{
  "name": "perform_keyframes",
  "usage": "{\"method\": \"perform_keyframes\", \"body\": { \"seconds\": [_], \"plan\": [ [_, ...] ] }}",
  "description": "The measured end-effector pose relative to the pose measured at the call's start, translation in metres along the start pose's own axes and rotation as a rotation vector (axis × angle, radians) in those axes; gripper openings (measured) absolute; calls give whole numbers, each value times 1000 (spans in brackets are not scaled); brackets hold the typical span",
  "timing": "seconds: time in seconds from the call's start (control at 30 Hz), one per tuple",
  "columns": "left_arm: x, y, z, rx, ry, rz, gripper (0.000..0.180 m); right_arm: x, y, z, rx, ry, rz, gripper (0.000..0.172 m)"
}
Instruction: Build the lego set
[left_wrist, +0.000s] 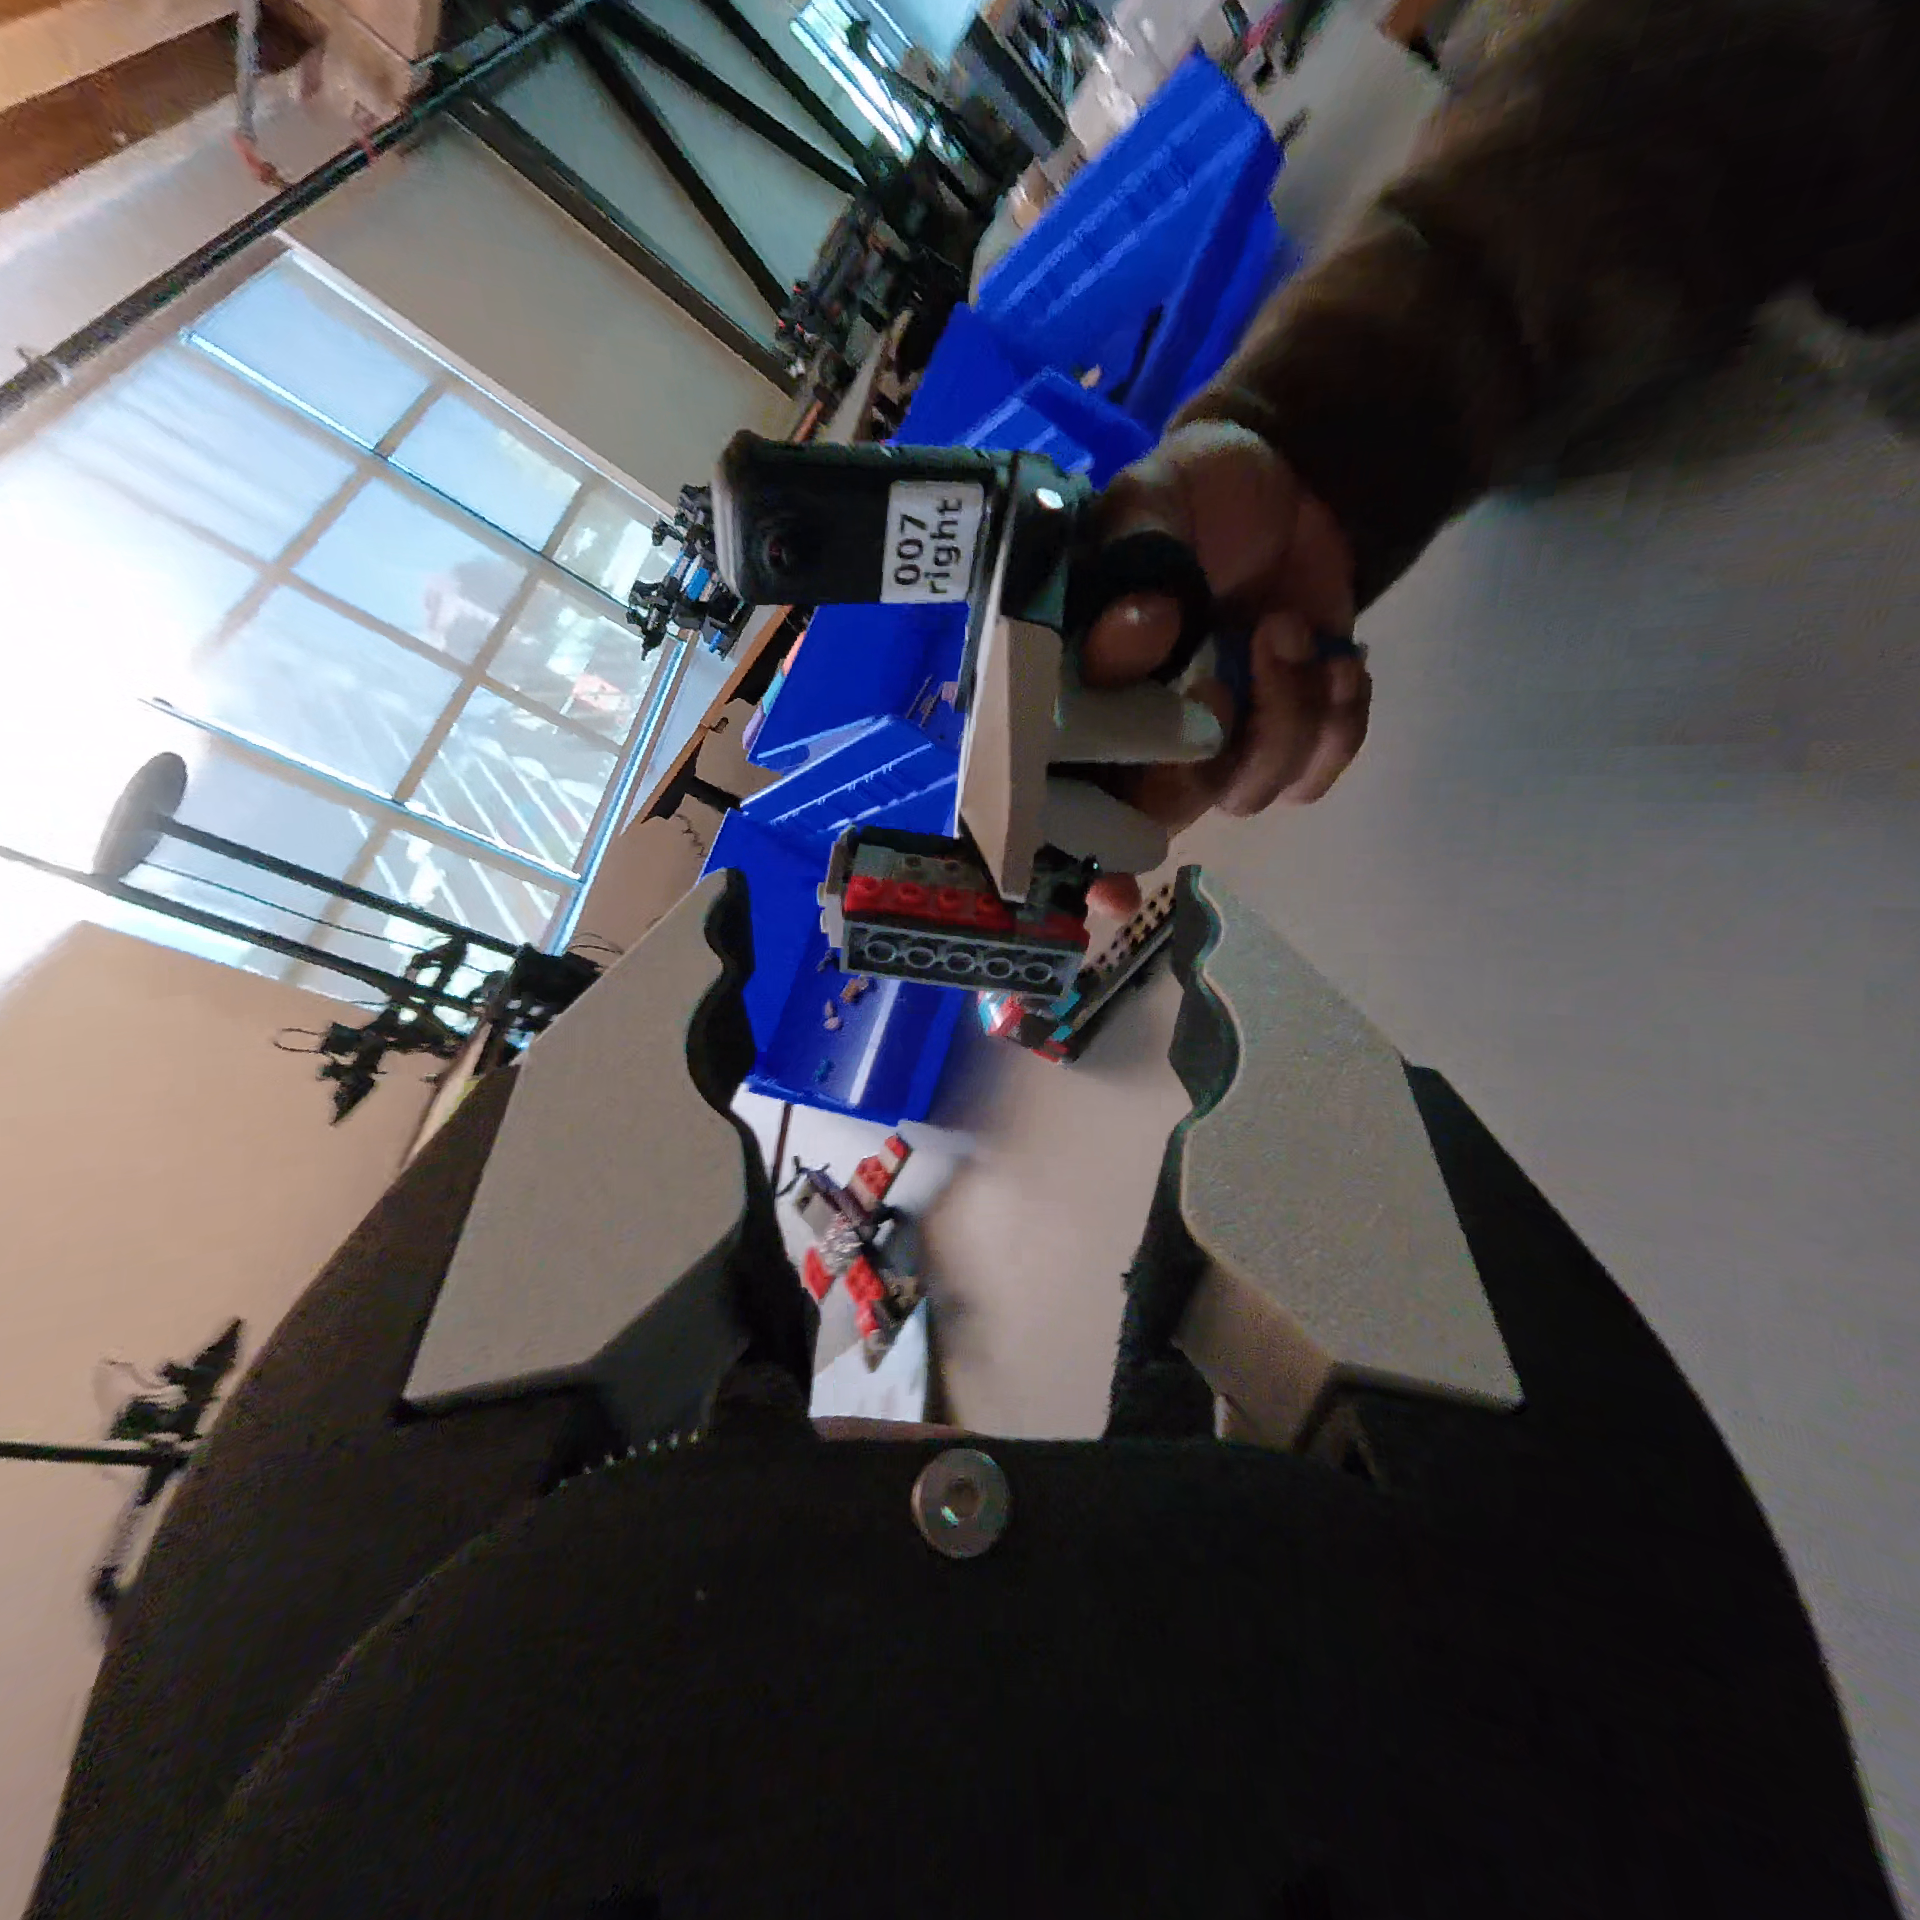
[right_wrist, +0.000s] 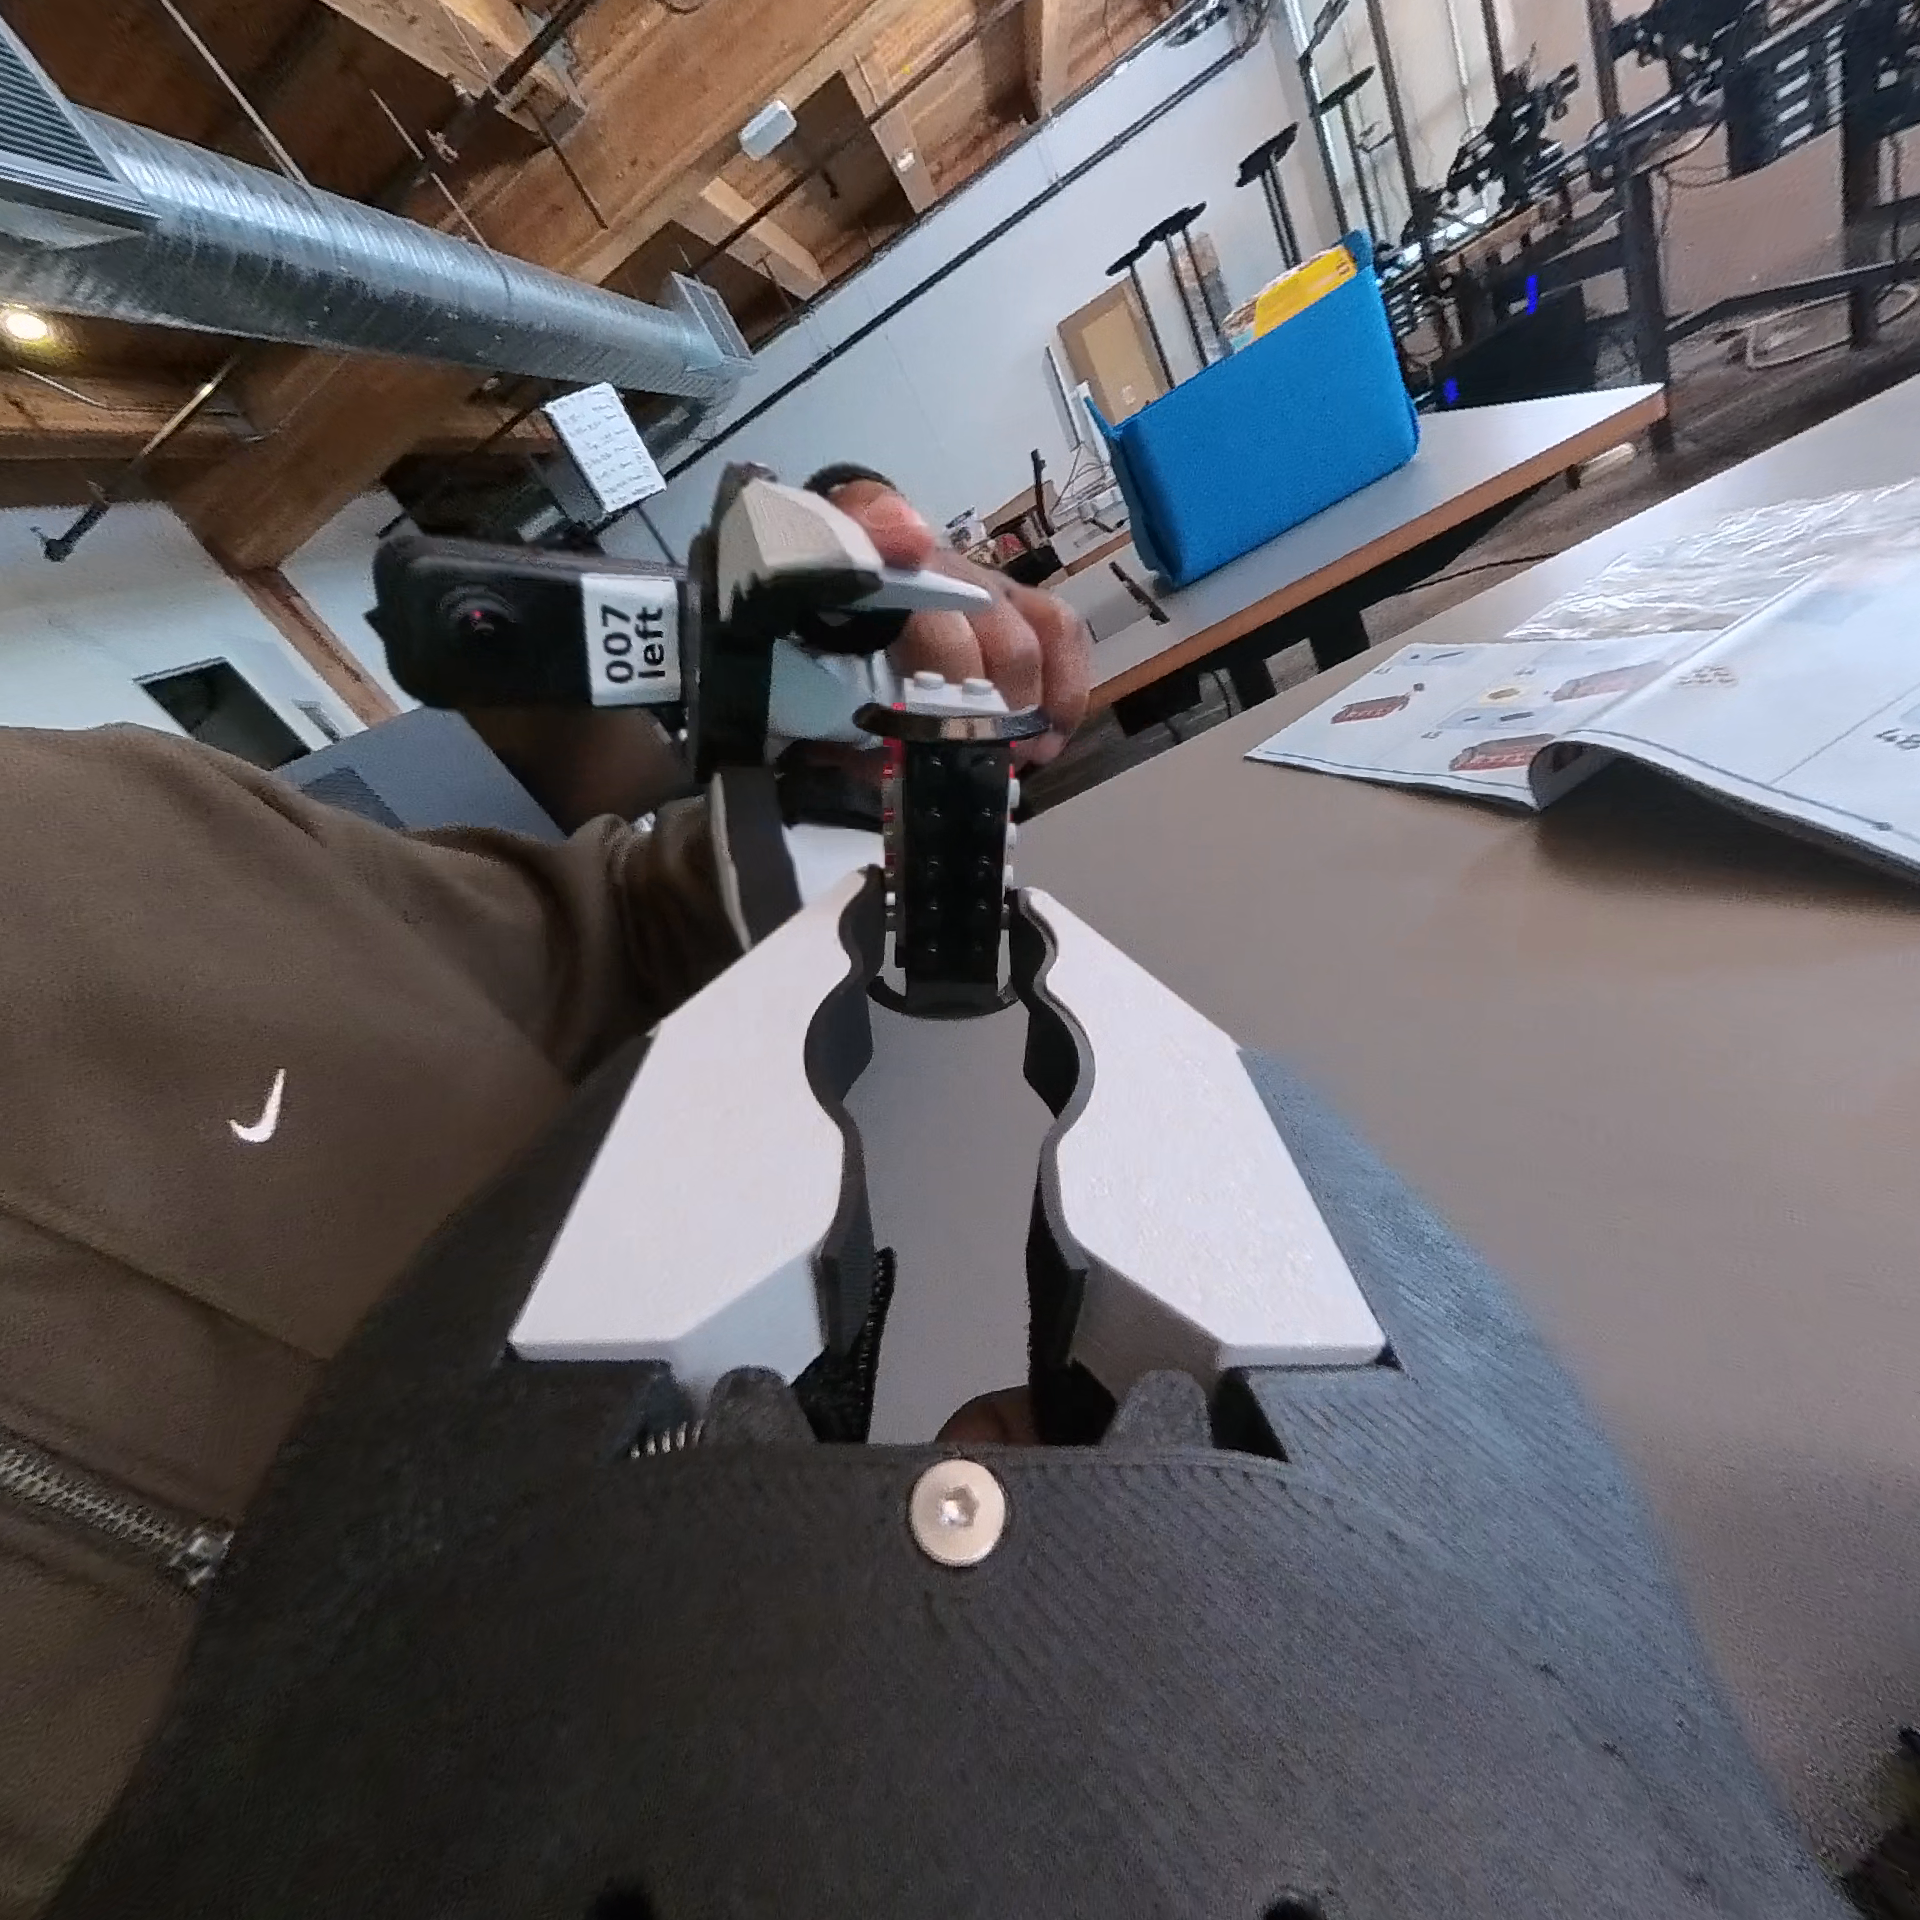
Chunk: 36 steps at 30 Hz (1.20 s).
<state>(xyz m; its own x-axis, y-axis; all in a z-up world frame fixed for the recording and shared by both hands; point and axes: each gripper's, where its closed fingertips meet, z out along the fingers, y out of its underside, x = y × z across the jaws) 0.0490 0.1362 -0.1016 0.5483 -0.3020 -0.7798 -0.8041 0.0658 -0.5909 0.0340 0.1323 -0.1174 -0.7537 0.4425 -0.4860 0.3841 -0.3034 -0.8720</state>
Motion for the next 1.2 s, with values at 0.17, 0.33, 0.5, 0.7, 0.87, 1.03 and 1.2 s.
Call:
{"method": "perform_keyframes", "body": {
  "seconds": [0.17,0.33,0.5,0.7,0.87,1.03,1.2],
  "plan": [
    [1,8,5,-62,40,122,79,-1,2,2,-19,2,1,24],
    [2,12,8,-104,70,215,68,1,5,1,-44,25,-20,24],
    [3,14,8,-130,103,267,62,-1,5,1,-48,22,-25,24],
    [2,16,11,-150,101,302,60,-4,3,0,-50,16,-31,24],
    [0,15,11,-147,66,340,61,-5,2,-1,-49,18,-22,24],
    [1,14,11,-151,58,372,61,-4,2,-1,-54,23,-17,24],
    [1,13,11,-154,70,374,60,-5,2,0,-58,30,-43,24]
  ]
}}
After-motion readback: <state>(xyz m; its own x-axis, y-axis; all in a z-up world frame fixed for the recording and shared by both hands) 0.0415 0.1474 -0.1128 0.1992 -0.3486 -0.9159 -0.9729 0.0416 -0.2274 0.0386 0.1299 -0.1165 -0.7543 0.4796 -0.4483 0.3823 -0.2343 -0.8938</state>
